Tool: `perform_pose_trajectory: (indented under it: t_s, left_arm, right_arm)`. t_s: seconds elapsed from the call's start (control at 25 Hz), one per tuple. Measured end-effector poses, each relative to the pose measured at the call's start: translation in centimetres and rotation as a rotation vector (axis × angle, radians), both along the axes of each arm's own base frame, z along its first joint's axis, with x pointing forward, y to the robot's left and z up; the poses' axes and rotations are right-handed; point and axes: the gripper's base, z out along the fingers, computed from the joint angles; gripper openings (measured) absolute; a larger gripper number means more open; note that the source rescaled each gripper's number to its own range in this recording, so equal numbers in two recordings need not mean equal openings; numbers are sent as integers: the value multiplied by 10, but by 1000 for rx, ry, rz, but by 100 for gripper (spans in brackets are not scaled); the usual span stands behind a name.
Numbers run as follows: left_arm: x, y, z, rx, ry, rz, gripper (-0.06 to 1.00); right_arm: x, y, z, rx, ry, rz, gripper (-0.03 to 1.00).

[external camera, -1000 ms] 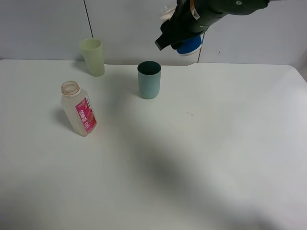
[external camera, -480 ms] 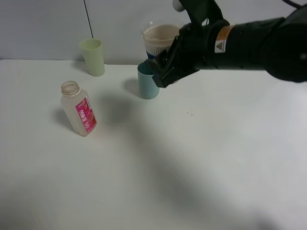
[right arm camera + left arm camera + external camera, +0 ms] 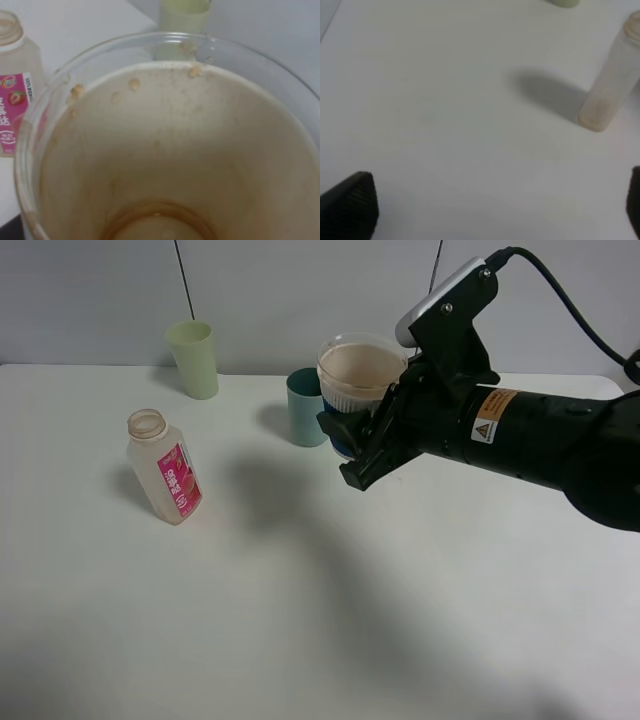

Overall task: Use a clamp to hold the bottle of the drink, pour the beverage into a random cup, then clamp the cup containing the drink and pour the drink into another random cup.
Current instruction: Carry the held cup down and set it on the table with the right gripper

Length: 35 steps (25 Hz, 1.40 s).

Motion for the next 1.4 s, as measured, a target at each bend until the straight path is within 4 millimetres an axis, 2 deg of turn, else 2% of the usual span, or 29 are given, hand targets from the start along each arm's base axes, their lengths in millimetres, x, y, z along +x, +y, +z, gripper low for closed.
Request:
perform_pose_trajectory:
  t_s: [0.16,0.44,0.76,1.04,1.4]
  left_arm:
    - [0,0,0,0,0,0,100]
    - [0,0,0,0,0,0,100]
    - [0,0,0,0,0,0,100]
    - [0,0,0,0,0,0,100]
    - [0,0,0,0,0,0,100]
  right_arm:
    - [7,-7,-11,-13,-9,-66,0]
    - [27,-13,-47,-25,22,-158,0]
    - [44,-17,-85,107,25,-256,0]
    - [44,-18,-119,111,117,-284,0]
    - [43,-19,-136,84,142,-289,0]
